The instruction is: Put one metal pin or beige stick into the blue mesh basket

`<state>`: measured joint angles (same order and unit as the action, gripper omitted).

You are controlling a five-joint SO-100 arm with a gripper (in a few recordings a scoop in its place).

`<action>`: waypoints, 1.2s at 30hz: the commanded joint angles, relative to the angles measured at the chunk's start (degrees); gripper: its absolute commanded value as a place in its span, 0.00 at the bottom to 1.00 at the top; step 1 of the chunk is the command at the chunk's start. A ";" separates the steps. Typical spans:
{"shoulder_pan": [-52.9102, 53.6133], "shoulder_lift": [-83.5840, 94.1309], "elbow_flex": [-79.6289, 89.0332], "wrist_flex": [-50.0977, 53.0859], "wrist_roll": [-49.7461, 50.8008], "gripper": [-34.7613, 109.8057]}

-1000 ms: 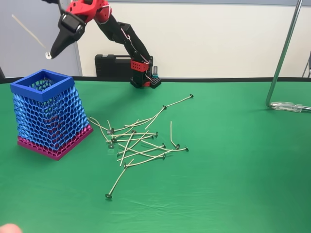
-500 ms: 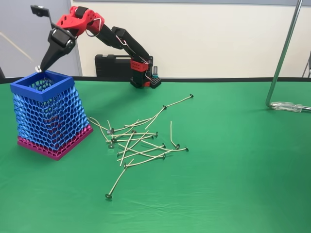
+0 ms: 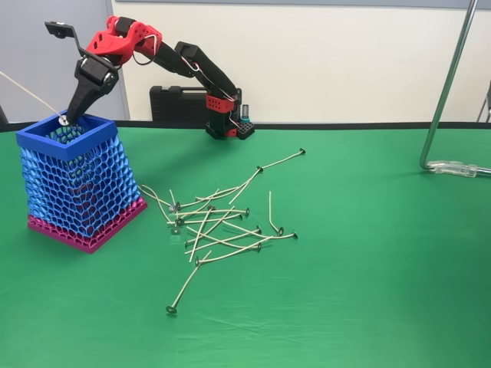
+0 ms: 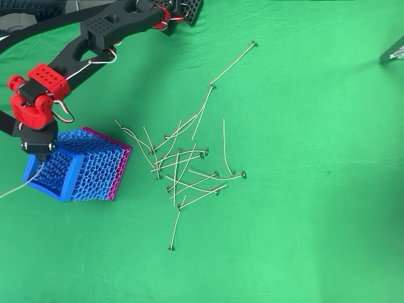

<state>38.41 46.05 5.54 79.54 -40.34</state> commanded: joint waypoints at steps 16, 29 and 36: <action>-0.35 3.08 -4.57 -0.70 1.85 0.25; -7.12 30.23 13.27 2.99 15.21 0.24; -16.61 54.32 39.73 7.38 19.07 0.24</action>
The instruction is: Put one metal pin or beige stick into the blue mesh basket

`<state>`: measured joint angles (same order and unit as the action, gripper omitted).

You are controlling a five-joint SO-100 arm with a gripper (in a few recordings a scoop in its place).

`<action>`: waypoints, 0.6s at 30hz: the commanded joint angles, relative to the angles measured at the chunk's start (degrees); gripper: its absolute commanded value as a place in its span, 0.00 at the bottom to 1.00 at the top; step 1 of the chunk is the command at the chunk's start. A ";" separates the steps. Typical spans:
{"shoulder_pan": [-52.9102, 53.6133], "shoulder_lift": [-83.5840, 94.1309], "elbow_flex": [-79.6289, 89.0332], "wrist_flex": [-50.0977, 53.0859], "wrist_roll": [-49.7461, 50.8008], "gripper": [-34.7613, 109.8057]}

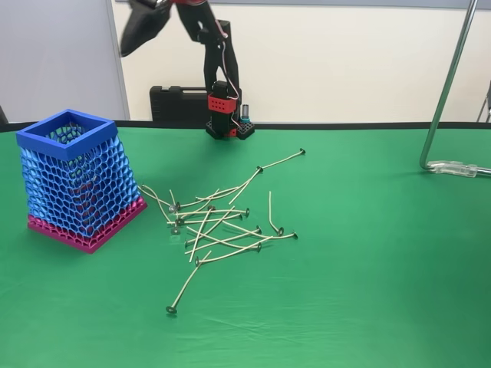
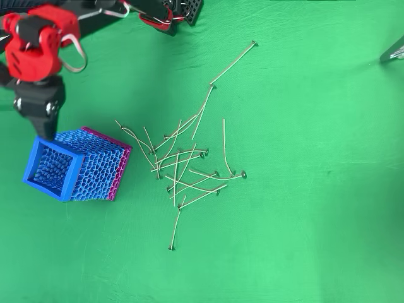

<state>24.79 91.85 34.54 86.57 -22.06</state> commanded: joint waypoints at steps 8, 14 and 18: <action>-15.91 34.37 46.67 -1.05 1.93 0.25; -21.88 53.44 73.12 -9.58 4.04 0.25; -24.70 65.83 88.15 -13.36 5.71 0.24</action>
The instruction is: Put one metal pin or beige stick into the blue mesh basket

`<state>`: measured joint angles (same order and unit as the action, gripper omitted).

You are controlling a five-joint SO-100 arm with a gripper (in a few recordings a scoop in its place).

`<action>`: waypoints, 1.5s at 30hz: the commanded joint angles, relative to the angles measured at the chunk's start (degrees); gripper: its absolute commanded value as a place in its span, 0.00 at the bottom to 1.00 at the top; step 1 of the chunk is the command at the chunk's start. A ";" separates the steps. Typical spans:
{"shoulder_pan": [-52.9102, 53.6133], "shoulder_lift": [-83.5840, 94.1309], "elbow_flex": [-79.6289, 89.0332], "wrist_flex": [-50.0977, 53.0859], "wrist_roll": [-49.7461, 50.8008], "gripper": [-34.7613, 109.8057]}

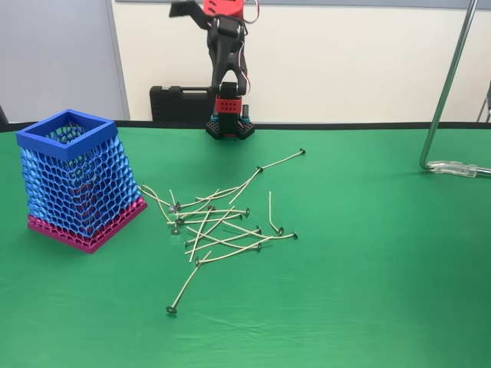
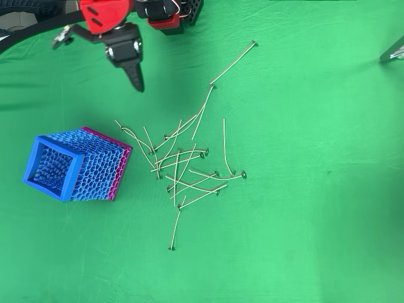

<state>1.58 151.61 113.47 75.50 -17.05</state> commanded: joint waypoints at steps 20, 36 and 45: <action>-5.89 38.67 50.98 -9.93 5.01 0.24; -5.62 38.85 60.47 -17.40 6.86 0.24; -5.01 38.85 60.47 -17.49 6.77 0.25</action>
